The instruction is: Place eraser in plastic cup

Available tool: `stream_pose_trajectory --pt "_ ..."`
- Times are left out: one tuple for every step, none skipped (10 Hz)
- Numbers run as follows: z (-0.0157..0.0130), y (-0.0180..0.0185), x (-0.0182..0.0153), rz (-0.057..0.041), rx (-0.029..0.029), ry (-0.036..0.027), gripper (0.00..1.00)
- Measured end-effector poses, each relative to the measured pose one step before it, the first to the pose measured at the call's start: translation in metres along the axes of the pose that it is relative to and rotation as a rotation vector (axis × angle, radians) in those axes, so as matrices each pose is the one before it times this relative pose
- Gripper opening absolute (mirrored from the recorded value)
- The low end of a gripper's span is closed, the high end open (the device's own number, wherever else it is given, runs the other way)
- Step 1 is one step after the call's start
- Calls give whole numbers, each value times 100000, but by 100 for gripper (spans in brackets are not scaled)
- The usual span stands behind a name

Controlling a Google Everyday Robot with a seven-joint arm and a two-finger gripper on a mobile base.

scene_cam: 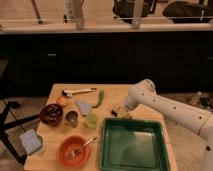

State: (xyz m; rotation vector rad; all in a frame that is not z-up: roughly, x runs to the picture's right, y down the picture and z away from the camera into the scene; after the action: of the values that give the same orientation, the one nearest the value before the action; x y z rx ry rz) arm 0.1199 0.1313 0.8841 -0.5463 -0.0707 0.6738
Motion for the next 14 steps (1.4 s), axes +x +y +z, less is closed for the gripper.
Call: stream_pose_trajectory --pt "457 55 220 1288 -875 94 78" --pt "137 -80 150 975 -423 67 78" --pt "148 -56 181 749 -417 207 78" --pt "184 -88 245 833 -539 437 78" --pt "242 -54 230 619 -536 582 78" --pt "198 -11 189 178 -333 589 78" --pt "292 82 61 -281 -455 720 78" --pt "243 90 -24 -384 -399 558 77" --pt "284 162 -74 -865 -583 424 72" --pt "36 28 6 -137 -103 128 71" --pt "165 398 -25 -2094 -971 390 43" --pt "-67 52 -20 -444 -142 -264 35" --pt "-175 36 -48 -464 -143 -540 24" --pt "-416 -68 -80 -418 175 -1231 12"
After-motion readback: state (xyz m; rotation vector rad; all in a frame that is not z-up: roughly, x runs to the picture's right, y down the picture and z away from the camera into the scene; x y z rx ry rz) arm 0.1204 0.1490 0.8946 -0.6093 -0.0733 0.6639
